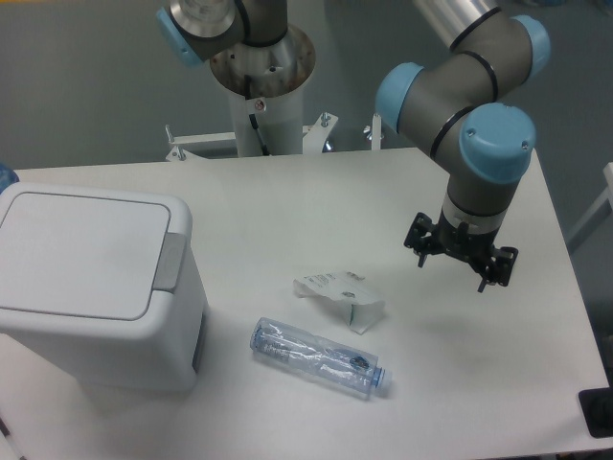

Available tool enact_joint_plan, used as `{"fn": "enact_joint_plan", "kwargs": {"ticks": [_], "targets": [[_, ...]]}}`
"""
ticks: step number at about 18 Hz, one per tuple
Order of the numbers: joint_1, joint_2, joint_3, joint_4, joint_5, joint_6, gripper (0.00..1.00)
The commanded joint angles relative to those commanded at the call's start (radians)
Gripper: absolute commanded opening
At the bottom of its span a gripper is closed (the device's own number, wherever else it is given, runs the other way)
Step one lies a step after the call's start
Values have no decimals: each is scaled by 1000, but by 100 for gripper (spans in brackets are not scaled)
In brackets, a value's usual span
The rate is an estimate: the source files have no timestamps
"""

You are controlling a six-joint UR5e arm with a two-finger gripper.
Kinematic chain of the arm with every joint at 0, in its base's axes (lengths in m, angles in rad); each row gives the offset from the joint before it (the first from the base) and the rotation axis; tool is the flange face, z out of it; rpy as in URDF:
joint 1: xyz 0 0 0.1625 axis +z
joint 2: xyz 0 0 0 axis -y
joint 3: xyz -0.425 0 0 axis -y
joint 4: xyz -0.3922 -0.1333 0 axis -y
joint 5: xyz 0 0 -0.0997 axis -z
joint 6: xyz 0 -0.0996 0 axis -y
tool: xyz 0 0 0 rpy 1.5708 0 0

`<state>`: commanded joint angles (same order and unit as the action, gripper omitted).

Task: Open the trash can
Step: 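Move the open gripper from its start pose toward the white trash can, then lower the gripper onto the lid edge of the white trash can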

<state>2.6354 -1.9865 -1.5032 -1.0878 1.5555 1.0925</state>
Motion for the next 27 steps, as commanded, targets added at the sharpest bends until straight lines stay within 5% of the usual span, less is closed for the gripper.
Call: {"fn": "enact_joint_plan", "kwargs": {"ticks": [6,11,18,27], "targets": [[-21,0,0,46,-109,-270,100],[-32,0,-11,69,-115,-301,100],[-48,61,-9,68,-310,-485,100],[-118,155,-8,54,-318,-554,100]]}}
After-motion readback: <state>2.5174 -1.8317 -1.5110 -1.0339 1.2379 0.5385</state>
